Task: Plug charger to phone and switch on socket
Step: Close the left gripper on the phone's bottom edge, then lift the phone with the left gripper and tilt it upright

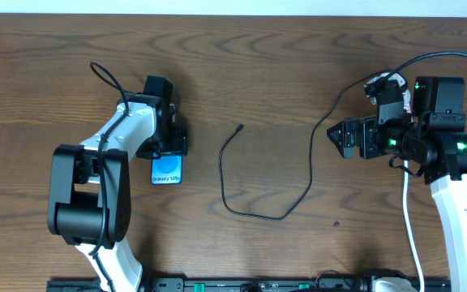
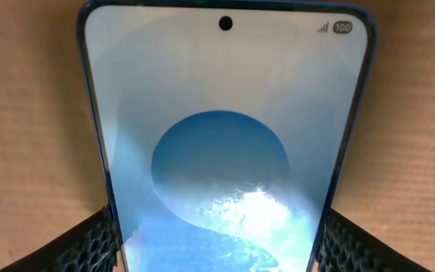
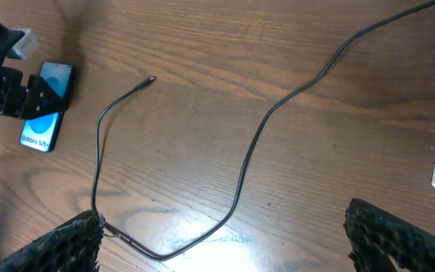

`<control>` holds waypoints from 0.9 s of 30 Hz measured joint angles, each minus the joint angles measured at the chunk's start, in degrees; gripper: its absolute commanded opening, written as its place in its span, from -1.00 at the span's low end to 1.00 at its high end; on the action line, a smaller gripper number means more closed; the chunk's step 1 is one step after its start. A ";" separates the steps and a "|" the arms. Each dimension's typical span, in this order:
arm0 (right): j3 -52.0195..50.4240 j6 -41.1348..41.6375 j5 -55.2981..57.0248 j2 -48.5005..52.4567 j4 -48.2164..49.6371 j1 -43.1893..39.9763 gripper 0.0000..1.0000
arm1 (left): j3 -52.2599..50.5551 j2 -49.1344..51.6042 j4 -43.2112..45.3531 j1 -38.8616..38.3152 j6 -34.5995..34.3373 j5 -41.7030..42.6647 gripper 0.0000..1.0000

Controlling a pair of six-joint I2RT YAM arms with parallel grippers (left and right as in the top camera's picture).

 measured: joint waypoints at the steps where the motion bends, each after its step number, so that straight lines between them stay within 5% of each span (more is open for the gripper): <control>1: 0.00 0.00 0.00 0.00 0.00 0.00 0.99 | 0.04 0.00 -0.39 0.00 -0.37 0.17 0.45; 27: 0.00 0.00 0.00 0.00 0.00 0.00 0.99 | 0.26 -5.70 -1.90 0.00 -5.92 1.97 0.45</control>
